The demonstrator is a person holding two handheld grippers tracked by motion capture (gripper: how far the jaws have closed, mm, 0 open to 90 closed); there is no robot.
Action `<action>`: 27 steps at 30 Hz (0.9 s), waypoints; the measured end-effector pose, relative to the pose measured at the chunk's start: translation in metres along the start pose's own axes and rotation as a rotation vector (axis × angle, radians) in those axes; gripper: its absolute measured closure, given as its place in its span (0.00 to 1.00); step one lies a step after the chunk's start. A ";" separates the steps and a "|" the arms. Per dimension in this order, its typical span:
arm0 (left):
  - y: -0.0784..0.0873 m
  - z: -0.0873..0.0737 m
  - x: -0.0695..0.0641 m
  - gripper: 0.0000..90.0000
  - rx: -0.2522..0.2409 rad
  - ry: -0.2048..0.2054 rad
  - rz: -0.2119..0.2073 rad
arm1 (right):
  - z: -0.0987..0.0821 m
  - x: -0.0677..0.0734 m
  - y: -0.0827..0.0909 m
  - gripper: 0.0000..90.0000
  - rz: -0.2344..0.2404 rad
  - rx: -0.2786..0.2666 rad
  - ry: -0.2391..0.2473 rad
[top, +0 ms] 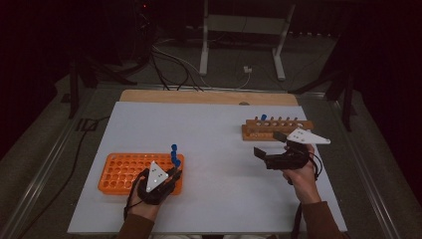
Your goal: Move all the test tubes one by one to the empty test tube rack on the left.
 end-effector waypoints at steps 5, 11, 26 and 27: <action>0.000 -0.002 0.000 0.86 0.025 0.018 0.009 | -0.001 -0.001 0.002 0.01 -0.002 0.001 -0.005; 0.000 -0.005 0.000 0.86 0.062 0.048 0.028 | -0.002 -0.002 0.002 0.01 -0.001 0.001 -0.004; 0.001 -0.005 0.001 0.85 0.070 0.075 0.020 | -0.005 -0.003 -0.002 0.01 -0.004 0.013 -0.013; 0.002 -0.005 0.001 0.83 0.070 0.076 0.017 | -0.005 -0.004 -0.002 0.01 -0.008 0.013 -0.016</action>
Point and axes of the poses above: each handheld gripper's, and its own axes: y roughly backward along the jaws, z roughly out of its top, x roughly to its left, the point moved 2 cm from there along -y, roughly forward along the jaws, and after that the axes turned 8 degrees about -z, right-handed, at the moved point
